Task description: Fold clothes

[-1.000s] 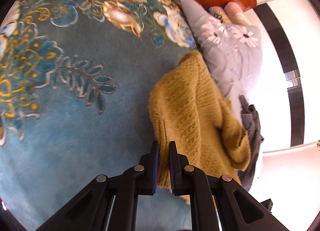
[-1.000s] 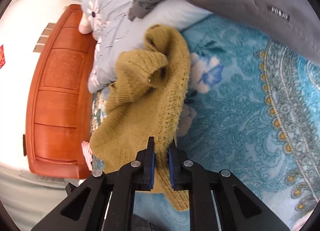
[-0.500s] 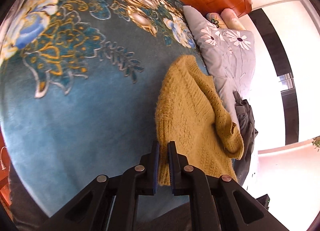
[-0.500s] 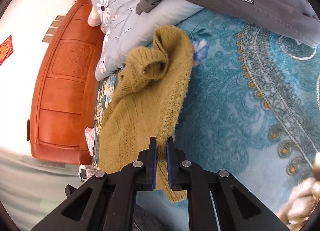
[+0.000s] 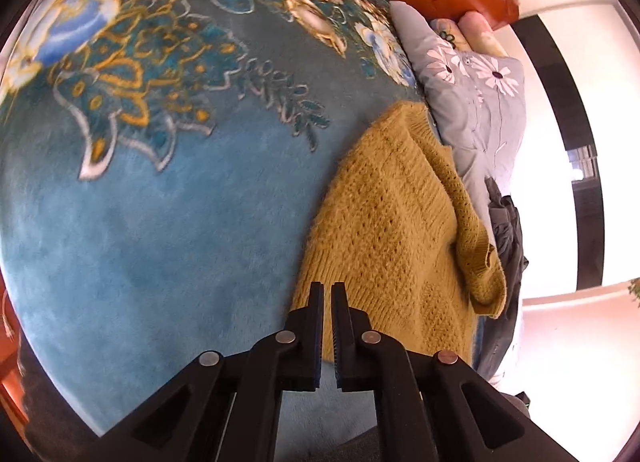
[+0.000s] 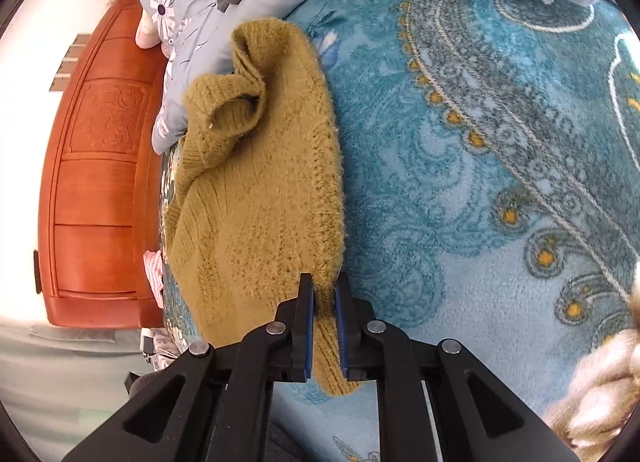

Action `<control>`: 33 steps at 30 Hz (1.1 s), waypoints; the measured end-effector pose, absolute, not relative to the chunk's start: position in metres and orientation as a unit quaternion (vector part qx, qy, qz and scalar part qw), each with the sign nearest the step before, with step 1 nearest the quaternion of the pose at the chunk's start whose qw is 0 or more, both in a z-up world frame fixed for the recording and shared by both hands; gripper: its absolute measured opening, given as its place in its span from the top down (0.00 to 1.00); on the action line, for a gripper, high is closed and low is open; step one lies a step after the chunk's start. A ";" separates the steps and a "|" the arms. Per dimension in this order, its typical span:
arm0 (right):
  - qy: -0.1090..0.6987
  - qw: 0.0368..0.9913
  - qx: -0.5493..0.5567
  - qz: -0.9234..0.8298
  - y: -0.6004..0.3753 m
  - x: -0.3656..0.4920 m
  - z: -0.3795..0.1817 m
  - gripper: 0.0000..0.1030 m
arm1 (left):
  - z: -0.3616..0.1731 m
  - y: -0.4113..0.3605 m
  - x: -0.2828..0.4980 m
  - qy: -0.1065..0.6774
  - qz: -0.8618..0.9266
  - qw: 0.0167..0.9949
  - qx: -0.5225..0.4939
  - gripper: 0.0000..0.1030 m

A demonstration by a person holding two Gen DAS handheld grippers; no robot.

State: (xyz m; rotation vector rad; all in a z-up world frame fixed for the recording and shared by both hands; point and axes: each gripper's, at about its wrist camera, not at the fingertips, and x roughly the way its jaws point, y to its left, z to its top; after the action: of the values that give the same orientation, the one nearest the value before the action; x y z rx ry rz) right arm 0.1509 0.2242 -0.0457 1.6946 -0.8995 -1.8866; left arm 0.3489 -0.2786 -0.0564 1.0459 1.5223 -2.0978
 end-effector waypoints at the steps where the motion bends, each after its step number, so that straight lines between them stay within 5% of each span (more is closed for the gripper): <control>1: -0.323 0.226 0.614 -0.684 0.224 0.150 -0.046 0.89 | -0.057 -0.280 0.345 0.531 -0.738 0.173 0.378 0.87; 4: -0.325 0.227 0.616 -0.681 0.225 0.148 -0.050 0.88 | -0.061 -0.283 0.332 0.515 -0.740 0.170 0.398 0.65; 7: -0.344 0.237 0.616 -0.668 0.226 0.149 -0.059 0.69 | -0.068 -0.283 0.323 0.517 -0.733 0.165 0.412 0.60; 9: -0.357 0.245 0.614 -0.659 0.228 0.150 -0.064 0.62 | -0.073 -0.282 0.318 0.517 -0.729 0.161 0.419 0.60; 28: -0.419 0.273 0.598 -0.627 0.212 0.137 -0.092 0.59 | -0.104 -0.290 0.320 0.616 -0.695 0.107 0.355 0.62; 31: -0.412 0.261 0.599 -0.635 0.209 0.139 -0.088 0.61 | -0.106 -0.287 0.323 0.638 -0.686 0.100 0.335 0.63; 33: -0.405 0.254 0.603 -0.639 0.207 0.141 -0.085 0.71 | -0.103 -0.286 0.322 0.627 -0.690 0.105 0.345 0.72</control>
State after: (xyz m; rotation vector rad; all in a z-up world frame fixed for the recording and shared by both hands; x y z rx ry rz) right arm 0.1408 0.2073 -0.0852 1.6376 -1.1007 -1.7349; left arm 0.3222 -0.2860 -0.1033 1.0163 1.8488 -2.0337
